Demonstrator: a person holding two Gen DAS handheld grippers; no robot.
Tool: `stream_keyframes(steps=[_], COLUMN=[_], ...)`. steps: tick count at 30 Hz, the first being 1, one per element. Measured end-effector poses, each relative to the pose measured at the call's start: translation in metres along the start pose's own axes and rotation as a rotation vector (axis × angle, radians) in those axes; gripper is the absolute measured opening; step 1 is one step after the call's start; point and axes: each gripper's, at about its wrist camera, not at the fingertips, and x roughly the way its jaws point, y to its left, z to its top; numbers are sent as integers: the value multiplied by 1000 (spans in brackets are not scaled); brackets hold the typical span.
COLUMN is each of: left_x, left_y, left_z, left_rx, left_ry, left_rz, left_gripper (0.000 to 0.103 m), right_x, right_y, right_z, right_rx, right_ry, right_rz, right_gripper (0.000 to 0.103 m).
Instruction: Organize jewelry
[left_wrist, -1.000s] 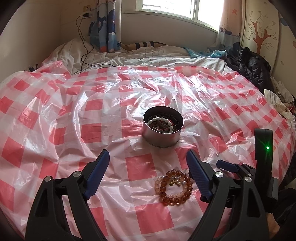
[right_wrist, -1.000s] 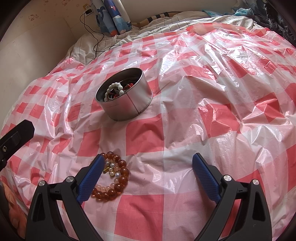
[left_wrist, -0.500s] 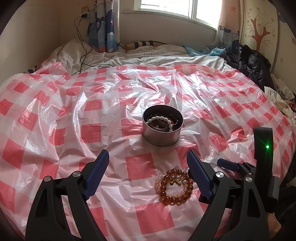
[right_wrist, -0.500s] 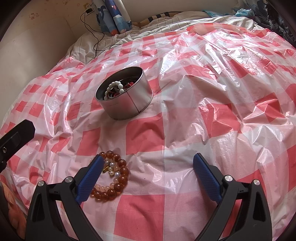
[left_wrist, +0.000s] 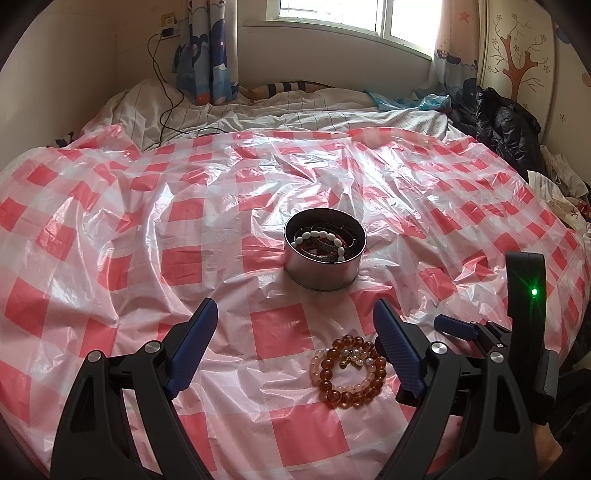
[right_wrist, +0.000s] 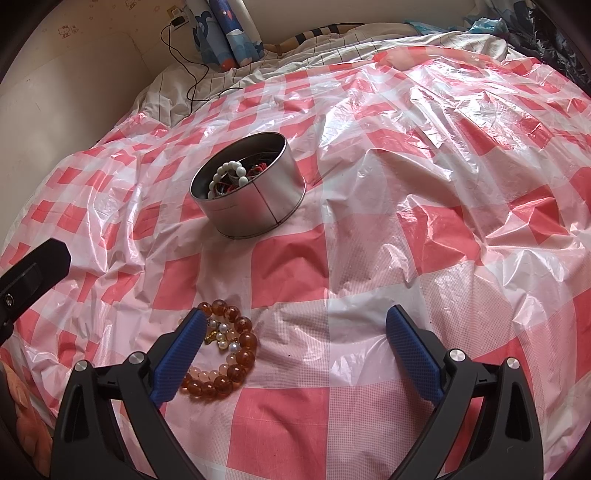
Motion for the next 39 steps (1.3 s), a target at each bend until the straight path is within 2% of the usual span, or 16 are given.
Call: stream_keyframes(steps=[39], left_x=[1], left_y=[-5], left_z=[0], left_rx=[14], left_ry=[4], left_rz=[2], left_gripper=[83], right_x=[1], right_y=[3], right_z=[0], right_rx=[-3], right_ry=[0], right_rz=[-5], right_gripper=[95])
